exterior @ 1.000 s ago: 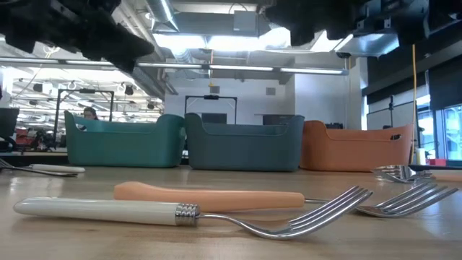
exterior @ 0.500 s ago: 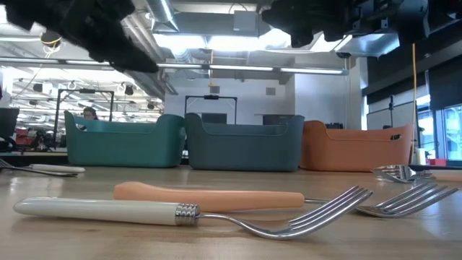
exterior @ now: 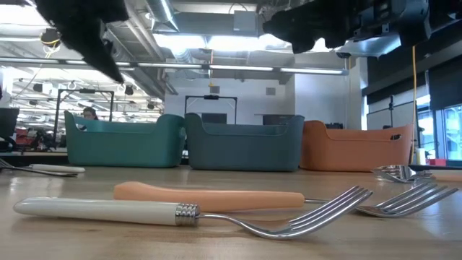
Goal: Sort silverware by color (type)
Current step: Put the top left white fork into the green bin
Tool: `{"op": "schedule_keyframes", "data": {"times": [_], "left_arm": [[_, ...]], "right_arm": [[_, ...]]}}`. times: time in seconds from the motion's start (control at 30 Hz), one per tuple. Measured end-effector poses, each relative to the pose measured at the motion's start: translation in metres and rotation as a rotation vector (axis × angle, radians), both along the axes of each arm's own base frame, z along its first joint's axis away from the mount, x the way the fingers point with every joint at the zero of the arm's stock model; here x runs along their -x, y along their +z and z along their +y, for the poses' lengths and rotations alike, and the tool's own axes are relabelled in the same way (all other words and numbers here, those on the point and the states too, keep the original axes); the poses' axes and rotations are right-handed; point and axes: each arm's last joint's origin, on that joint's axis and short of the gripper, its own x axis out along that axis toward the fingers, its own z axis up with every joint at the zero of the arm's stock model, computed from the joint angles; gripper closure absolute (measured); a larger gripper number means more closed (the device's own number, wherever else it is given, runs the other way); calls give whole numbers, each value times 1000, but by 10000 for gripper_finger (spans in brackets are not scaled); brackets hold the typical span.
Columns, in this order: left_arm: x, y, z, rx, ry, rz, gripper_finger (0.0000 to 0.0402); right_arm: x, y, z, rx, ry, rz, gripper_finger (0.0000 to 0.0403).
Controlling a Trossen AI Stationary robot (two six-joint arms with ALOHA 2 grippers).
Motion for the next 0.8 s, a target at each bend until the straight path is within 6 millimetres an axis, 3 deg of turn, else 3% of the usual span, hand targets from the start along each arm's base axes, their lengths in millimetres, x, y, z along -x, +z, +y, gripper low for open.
{"op": "schedule_keyframes", "data": {"times": [0.43,0.8], "left_arm": [[2,-58,4,134,102,466,215],[-10,-93,15,114,96,712,238]], "right_arm": [[0,-2,-2,15,-53,16,278],[0,-2,-2,16,-53,17,278]]}}
